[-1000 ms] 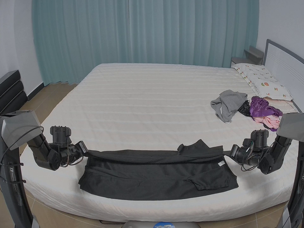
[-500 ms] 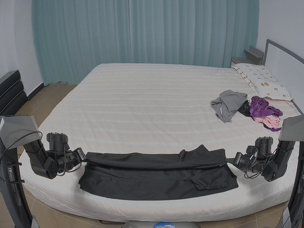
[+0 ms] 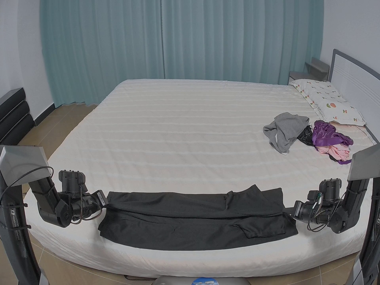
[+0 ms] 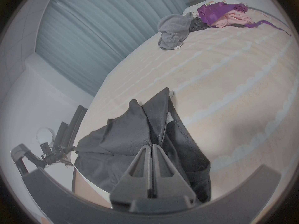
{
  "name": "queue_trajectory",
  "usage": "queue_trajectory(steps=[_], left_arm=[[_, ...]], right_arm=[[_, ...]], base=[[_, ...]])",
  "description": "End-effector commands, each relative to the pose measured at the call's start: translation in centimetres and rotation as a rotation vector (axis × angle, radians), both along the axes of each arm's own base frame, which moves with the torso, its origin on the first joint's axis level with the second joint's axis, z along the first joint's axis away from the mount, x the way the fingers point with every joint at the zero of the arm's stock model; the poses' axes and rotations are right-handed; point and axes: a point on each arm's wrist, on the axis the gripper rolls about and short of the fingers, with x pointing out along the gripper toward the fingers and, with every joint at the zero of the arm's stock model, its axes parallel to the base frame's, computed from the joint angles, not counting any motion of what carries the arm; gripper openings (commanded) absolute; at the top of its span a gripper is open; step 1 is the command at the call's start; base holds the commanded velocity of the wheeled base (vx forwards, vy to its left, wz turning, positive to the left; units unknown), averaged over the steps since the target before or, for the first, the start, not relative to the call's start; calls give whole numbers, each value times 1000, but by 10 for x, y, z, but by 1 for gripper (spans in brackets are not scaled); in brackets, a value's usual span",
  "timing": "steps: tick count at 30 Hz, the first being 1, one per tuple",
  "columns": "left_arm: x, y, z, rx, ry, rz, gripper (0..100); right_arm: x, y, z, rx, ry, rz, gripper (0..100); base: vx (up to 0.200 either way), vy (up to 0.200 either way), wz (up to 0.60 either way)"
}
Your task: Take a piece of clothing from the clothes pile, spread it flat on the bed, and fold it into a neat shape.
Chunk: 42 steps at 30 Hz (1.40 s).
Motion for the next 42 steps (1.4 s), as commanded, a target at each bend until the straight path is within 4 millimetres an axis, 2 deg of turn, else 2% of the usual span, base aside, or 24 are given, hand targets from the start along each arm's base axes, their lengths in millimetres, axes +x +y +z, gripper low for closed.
queue_trajectory(steps=[1,2,3,12,16,18,19,24,28,31,36,37,42], left_arm=[[-6,-1,-5,5,27,-9,100],[-6,-1,-5,5,27,-9,100],[-7,-1,-6,10,31,-22,100],[-1,0,4,10,-13,-29,100],[12,0,10,7,-55,-24,100],[16,0,11,6,-64,-23,100],[28,-1,11,6,-79,-25,100],[53,-6,-7,0,-5,-36,100],[56,-6,-11,1,13,-39,100],[61,-10,-26,13,34,-46,100],[69,-11,-31,17,24,-47,100],[69,-11,-31,18,24,-46,0],[69,-8,-34,20,31,-23,0]], right_arm=[[-6,0,-10,-20,36,17,0],[-6,0,-10,-20,36,17,0],[-5,0,-10,-22,33,22,100],[12,-2,16,68,-94,-9,100],[33,-6,18,71,-136,-25,100],[36,-6,19,71,-136,-25,100],[48,-5,17,69,-102,-24,100],[65,-3,15,111,-71,-40,100],[67,-4,12,129,-57,-53,100],[68,-11,-2,151,-19,-57,100],[70,-19,-10,152,-8,-82,100],[70,-19,-10,152,-8,-82,100],[70,-18,-13,144,-3,-81,100]], base=[[0,0,0],[0,0,0],[0,0,0],[0,0,0],[0,0,0],[0,0,0],[0,0,0],[0,0,0],[0,0,0],[0,0,0],[0,0,0],[0,0,0],[0,0,0]])
